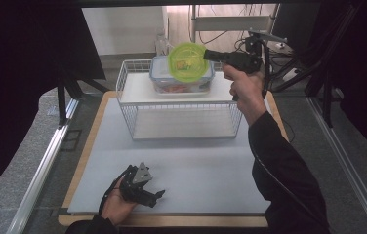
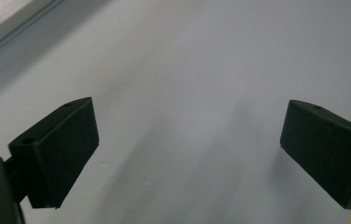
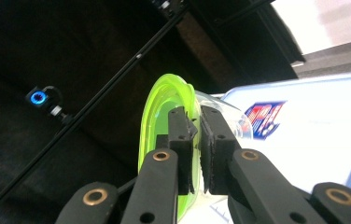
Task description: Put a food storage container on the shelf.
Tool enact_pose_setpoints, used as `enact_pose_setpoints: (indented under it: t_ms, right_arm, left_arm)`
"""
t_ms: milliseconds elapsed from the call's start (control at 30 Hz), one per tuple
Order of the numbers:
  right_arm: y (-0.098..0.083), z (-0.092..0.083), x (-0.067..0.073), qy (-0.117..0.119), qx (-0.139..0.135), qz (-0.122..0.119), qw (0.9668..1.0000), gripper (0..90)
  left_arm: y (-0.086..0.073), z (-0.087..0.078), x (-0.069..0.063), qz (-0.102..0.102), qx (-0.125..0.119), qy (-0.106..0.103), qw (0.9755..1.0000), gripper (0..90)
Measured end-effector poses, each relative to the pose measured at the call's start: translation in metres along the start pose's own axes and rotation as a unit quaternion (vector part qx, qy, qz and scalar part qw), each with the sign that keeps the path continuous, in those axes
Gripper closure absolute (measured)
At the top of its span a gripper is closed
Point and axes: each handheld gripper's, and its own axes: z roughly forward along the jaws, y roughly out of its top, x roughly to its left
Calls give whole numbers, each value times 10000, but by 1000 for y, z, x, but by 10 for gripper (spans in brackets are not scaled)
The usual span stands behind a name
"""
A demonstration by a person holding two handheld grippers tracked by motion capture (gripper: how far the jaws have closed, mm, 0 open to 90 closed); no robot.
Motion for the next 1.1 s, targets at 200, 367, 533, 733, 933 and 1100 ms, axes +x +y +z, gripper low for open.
enact_pose_setpoints:
  t_ms: [200,367,533,733,933,1100]
  right_arm:
    - [13,26,-12,-232,-104,181,9995,844]
    - [20,41,-18,-430,-143,290,9985,841]
    - [23,47,-24,-469,-191,422,9978,826]
    - [24,50,-28,-621,-237,488,9966,756]
    - [23,52,-31,-732,-251,505,9957,732]
    - [20,55,-33,-718,-206,582,9955,693]
  left_arm:
    - [0,-4,2,-108,-184,-30,9998,40]
    - [0,-2,0,-62,-137,-84,9999,41]
    - [0,-1,0,-39,-78,-101,9999,42]
    - [0,1,-1,-7,-18,-124,9999,43]
    - [-1,2,-1,-1,16,-142,9999,43]
    - [-1,3,-1,13,66,-158,9999,43]
